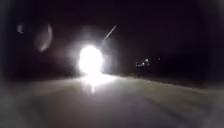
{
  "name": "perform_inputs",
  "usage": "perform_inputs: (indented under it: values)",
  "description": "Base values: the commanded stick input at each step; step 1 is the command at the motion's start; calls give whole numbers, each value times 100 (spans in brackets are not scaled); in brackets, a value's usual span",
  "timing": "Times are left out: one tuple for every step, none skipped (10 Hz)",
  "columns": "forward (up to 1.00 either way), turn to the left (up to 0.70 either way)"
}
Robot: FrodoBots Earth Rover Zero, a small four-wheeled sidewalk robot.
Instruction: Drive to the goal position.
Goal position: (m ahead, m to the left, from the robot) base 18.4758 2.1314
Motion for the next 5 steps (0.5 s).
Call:
perform_inputs:
  values:
    - [100,27]
    - [100,40]
    - [100,40]
    - [100,40]
    - [100,40]
